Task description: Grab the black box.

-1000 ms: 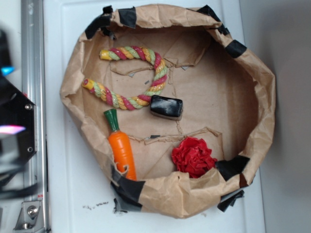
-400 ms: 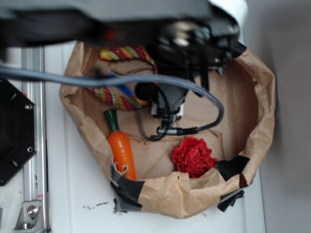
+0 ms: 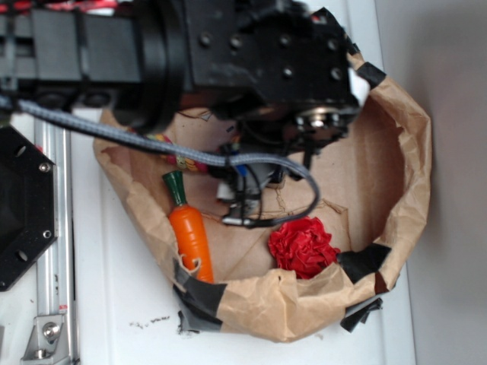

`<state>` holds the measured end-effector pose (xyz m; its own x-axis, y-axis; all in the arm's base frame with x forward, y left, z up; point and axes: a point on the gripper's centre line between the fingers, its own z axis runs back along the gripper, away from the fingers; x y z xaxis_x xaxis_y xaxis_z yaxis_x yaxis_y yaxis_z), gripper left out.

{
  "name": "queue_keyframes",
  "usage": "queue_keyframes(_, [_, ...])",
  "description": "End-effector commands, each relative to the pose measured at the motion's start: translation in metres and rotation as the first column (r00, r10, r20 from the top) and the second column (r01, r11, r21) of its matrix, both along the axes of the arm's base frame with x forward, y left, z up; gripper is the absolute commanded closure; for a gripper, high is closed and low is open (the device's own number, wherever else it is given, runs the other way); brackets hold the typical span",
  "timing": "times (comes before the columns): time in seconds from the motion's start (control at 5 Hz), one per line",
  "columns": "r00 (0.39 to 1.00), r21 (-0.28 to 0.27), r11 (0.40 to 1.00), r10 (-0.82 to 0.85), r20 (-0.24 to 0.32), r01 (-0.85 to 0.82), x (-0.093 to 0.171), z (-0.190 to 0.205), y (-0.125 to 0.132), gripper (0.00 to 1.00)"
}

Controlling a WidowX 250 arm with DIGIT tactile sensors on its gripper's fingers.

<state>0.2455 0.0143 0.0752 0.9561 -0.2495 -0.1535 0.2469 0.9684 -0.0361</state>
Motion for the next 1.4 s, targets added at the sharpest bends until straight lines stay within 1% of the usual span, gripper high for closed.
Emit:
queue_keyframes(0.0, [0.999,0.007,1.0,0.002,0.054,-0.002,-0.003,0.01,0.001,0.0])
queue_keyframes(0.2, [0.999,0.007,1.0,0.002,0.054,-0.002,-0.003,0.01,0.001,0.0])
queue_keyframes(0.4, [0.991,0.083,0.996,-0.026,0.133,0.015,0.011,-0.013,-0.016,0.0])
queue_keyframes(0.6, [0.986,0.094,0.992,-0.096,0.136,0.083,0.026,-0.041,-0.037,0.0])
queue_keyframes(0.8, [0.977,0.001,0.988,-0.152,0.151,0.153,0.029,-0.048,-0.048,0.0])
queue_keyframes(1.0, [0.978,-0.014,0.987,-0.159,0.138,0.162,0.025,-0.044,-0.048,1.0])
queue_keyframes(1.2, [0.977,-0.014,0.982,-0.188,0.096,0.19,0.018,-0.022,-0.039,1.0])
